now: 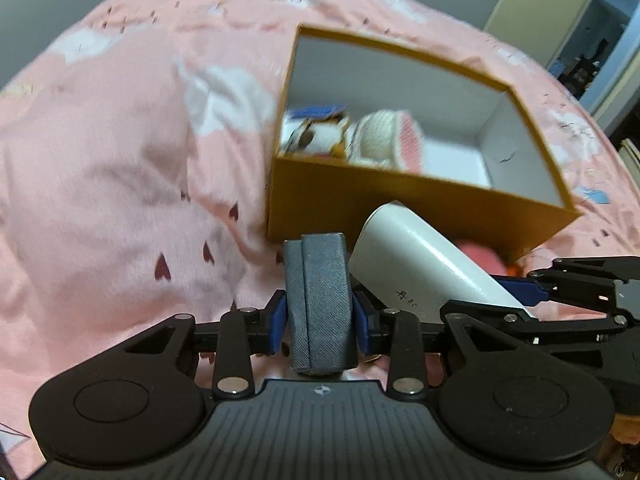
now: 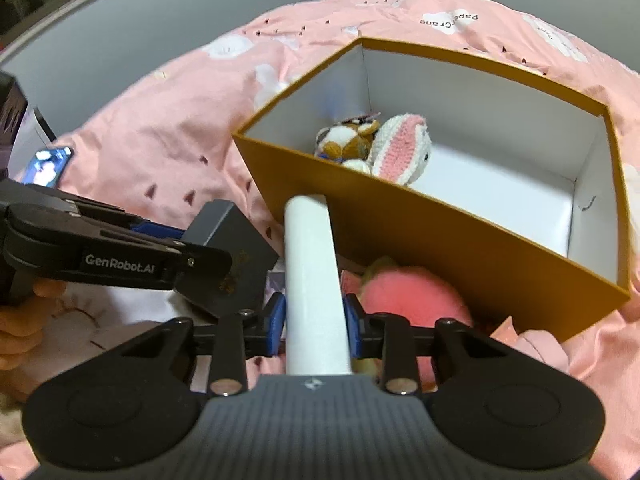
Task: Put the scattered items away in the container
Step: 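Lift the grey gift box and white box up toward the cardboard box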
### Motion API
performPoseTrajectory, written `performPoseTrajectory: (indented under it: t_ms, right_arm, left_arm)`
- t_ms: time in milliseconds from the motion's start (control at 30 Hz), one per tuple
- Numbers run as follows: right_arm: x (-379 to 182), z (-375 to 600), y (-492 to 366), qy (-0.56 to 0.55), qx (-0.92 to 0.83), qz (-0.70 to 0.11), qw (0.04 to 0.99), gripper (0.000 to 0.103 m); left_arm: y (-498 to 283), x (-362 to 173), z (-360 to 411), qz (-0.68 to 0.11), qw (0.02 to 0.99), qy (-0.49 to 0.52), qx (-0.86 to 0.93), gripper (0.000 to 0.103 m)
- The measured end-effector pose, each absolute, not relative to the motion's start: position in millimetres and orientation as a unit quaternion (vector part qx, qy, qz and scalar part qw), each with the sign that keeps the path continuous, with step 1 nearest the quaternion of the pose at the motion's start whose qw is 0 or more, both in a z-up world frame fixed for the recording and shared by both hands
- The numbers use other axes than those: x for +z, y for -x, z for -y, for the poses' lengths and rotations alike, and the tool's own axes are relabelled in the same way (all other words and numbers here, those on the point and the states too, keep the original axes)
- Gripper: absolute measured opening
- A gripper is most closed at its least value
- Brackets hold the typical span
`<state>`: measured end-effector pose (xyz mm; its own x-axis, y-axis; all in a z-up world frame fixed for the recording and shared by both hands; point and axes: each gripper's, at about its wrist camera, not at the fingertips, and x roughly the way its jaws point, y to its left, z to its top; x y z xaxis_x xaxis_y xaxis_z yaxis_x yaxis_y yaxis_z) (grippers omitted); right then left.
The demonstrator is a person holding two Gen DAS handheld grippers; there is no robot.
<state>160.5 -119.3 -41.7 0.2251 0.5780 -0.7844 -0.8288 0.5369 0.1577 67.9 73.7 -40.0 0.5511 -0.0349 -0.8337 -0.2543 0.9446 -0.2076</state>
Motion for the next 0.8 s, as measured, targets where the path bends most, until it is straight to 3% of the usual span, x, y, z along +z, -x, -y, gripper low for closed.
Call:
performPoseTrajectory:
  t_ms: [567,800]
  right_arm:
    - [16.7,167.5,-179.5,0.047,0.451,-0.411,0.791,0.033]
    - [13.6,199.1,-188.9,0.005,0.426,-0.431,0.795,0.032]
  left_arm:
    - [-64.2,-2.3,-62.7,-0.433,0.889,0.146,0.021,0.038]
    - [-61.8,-1.4,-58.7,-0.434,0.889,0.147,0.012,0.038]
